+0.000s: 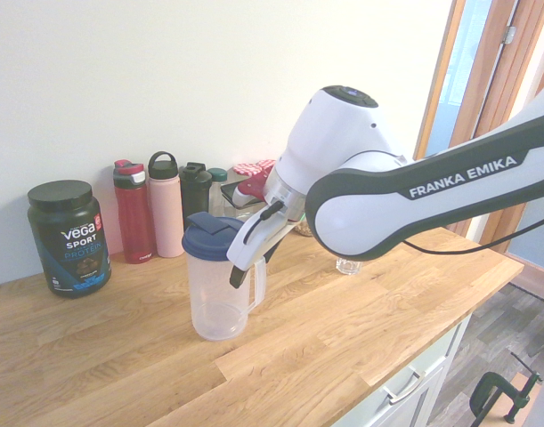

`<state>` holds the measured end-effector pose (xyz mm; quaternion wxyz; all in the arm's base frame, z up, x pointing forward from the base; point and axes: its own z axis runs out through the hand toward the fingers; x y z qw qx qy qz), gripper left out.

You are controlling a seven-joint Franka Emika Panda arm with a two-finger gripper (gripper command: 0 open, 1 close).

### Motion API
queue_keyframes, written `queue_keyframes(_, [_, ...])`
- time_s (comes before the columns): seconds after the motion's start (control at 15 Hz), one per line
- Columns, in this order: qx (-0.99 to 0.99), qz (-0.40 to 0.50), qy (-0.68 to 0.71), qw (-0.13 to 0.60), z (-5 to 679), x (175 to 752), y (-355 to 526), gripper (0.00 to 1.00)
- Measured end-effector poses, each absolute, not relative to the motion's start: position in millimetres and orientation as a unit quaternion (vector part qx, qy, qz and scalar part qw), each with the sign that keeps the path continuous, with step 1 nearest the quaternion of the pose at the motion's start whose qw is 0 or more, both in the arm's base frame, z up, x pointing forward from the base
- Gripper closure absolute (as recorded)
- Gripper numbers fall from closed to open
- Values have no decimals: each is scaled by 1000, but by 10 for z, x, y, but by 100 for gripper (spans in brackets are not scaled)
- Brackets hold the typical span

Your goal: Pour me some water

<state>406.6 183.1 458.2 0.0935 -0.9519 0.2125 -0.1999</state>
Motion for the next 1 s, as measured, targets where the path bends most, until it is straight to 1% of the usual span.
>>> queue_keyframes(1.0, [-953,-194,214,94,4481,4143,1859,100])
